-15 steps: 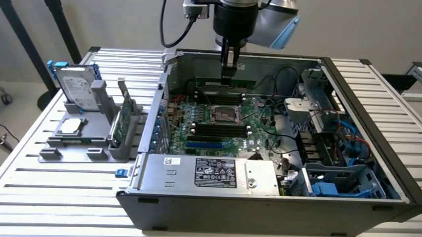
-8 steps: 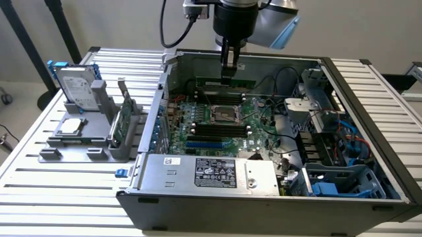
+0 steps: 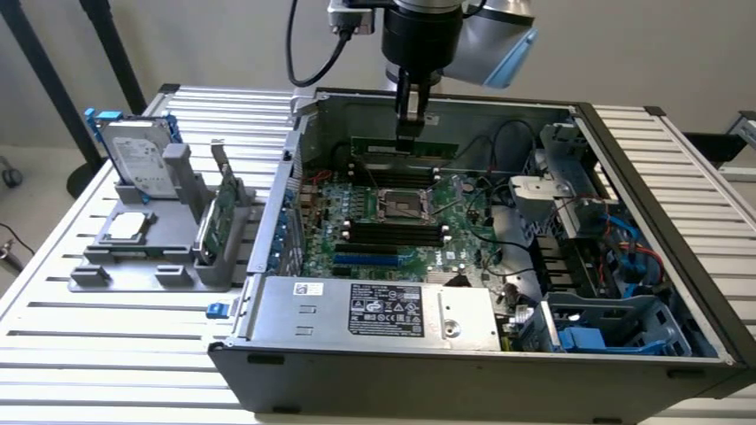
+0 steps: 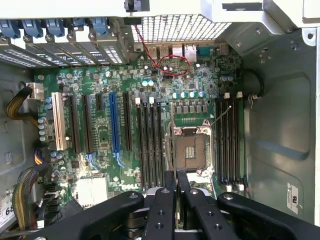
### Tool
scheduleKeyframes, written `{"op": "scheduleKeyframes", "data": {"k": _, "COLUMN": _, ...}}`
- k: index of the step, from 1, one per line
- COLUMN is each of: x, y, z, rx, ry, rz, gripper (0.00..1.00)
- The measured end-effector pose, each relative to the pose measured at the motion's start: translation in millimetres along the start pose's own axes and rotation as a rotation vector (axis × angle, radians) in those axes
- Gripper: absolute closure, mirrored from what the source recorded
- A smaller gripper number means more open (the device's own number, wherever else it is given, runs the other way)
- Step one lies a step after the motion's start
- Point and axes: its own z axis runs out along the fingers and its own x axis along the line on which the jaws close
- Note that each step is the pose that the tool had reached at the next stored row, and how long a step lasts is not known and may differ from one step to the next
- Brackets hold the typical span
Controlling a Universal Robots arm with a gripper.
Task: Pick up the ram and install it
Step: 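Insert the ram into the slot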
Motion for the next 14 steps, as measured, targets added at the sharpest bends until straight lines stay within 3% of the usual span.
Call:
{"op": "scheduleKeyframes", "data": {"k": 5, "x": 0.1, "y": 0.0, "z": 0.0, "rx": -0.0004, "ry": -0.0052, "rz": 0.0, "gripper": 0.86}}
{"op": "scheduleKeyframes", "data": {"k": 9, "x": 0.2, "y": 0.0, "z": 0.2, "rx": -0.0002, "ry": -0.0051, "rz": 0.0, "gripper": 0.86}}
{"op": "scheduleKeyframes", "data": {"k": 14, "x": 1.6, "y": 1.0, "z": 8.6, "rx": 0.0055, "ry": -0.0047, "rz": 0.0, "gripper": 0.86}}
